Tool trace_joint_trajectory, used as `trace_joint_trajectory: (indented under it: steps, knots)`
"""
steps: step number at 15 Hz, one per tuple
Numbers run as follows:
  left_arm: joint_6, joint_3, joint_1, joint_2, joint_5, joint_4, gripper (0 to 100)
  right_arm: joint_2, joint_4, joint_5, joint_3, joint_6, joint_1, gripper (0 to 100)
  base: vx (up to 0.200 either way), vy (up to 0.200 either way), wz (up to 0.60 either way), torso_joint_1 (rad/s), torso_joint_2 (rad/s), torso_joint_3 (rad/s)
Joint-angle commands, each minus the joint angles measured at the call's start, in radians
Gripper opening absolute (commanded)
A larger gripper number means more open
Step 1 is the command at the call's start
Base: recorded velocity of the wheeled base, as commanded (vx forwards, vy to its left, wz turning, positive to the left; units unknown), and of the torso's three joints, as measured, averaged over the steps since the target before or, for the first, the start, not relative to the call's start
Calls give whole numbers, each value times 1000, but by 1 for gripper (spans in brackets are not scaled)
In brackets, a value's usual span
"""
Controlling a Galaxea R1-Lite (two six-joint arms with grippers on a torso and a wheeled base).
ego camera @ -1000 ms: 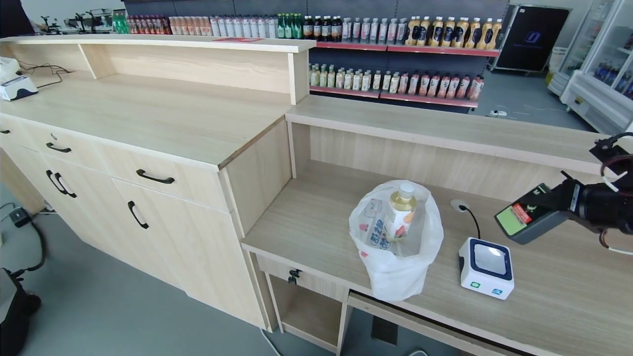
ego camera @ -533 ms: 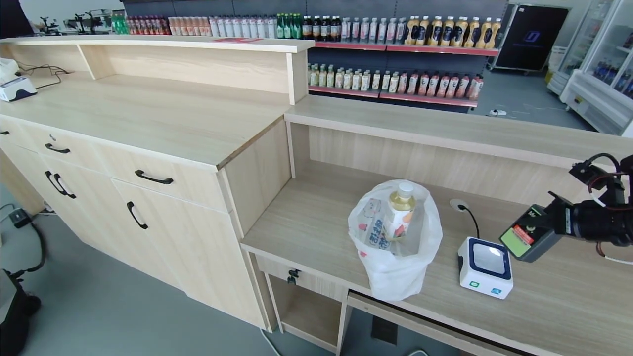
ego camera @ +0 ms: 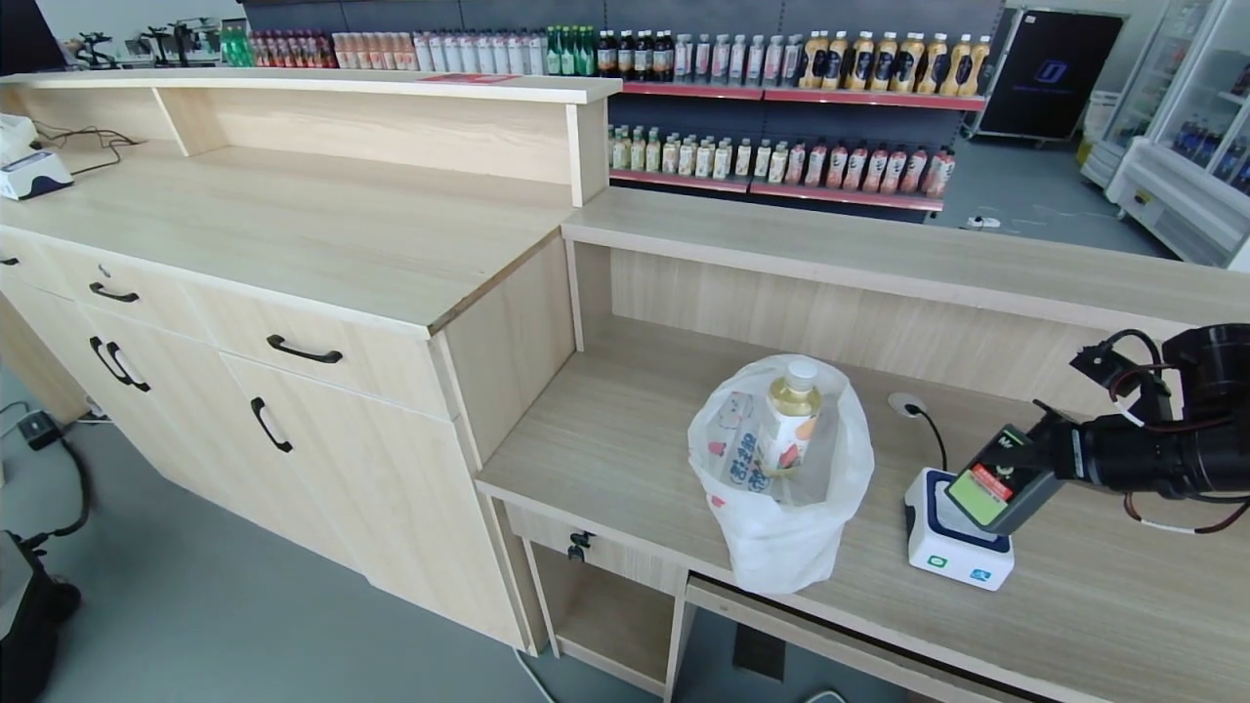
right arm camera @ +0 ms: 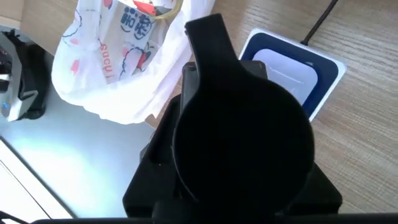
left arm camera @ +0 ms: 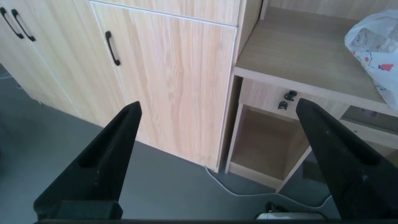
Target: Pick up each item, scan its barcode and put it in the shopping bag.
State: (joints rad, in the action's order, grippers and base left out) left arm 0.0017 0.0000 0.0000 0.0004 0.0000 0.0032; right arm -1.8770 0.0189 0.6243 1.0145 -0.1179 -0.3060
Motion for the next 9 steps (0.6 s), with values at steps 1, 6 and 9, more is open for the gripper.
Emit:
trace_joint_trajectory:
  steps: [1, 6, 9]
  knots:
    - [0, 0, 0, 0, 0, 0, 100, -34, 3, -5, 1, -6, 7, 0, 0, 0, 0, 0, 0, 0]
    - [0, 0, 0, 0, 0, 0, 100, -56, 3, 0, 29, -51, 11, 0, 0, 0, 0, 0, 0, 0]
    - [0, 0, 0, 0, 0, 0, 100, -90, 10, -20, 29, -65, 30, 0, 0, 0, 0, 0, 0, 0]
